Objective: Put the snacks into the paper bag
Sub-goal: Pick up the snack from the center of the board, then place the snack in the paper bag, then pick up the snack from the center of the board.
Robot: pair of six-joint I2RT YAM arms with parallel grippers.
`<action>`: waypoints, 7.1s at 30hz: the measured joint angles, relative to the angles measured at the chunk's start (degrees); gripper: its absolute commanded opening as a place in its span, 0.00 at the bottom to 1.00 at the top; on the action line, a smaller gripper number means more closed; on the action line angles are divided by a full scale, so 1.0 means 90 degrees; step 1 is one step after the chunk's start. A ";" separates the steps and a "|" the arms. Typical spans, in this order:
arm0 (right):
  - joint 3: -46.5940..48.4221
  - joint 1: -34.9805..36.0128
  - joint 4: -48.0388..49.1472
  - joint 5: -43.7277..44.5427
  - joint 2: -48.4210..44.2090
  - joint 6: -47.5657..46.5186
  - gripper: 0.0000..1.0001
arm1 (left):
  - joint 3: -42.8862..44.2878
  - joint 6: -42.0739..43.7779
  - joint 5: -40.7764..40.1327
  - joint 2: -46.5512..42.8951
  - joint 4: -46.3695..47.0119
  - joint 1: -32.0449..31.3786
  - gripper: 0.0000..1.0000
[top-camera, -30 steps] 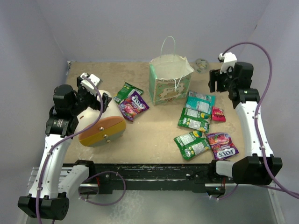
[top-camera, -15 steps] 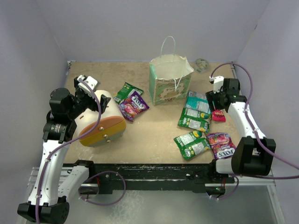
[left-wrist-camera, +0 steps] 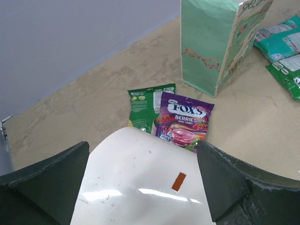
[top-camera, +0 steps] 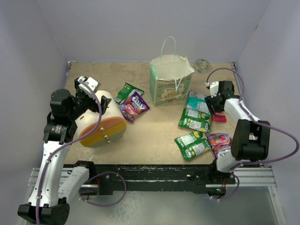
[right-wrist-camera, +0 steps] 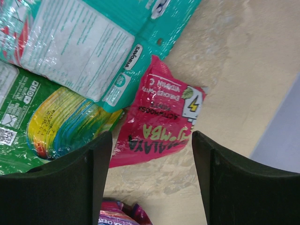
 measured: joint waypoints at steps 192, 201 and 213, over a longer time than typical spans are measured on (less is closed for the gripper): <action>0.1163 -0.0080 -0.0260 -0.1248 -0.0724 0.1457 0.62 | -0.0104 0.0155 0.0272 0.0114 -0.0010 0.0131 0.99; 0.1472 -0.0682 -0.0423 -0.2385 0.0799 0.1430 0.65 | -0.0170 0.0158 0.0321 0.0034 0.0012 0.0131 0.99; 0.2293 -0.1438 -0.0869 -0.3728 0.2225 0.1440 0.75 | -0.0199 0.0158 0.0362 0.0032 0.0012 0.0131 0.99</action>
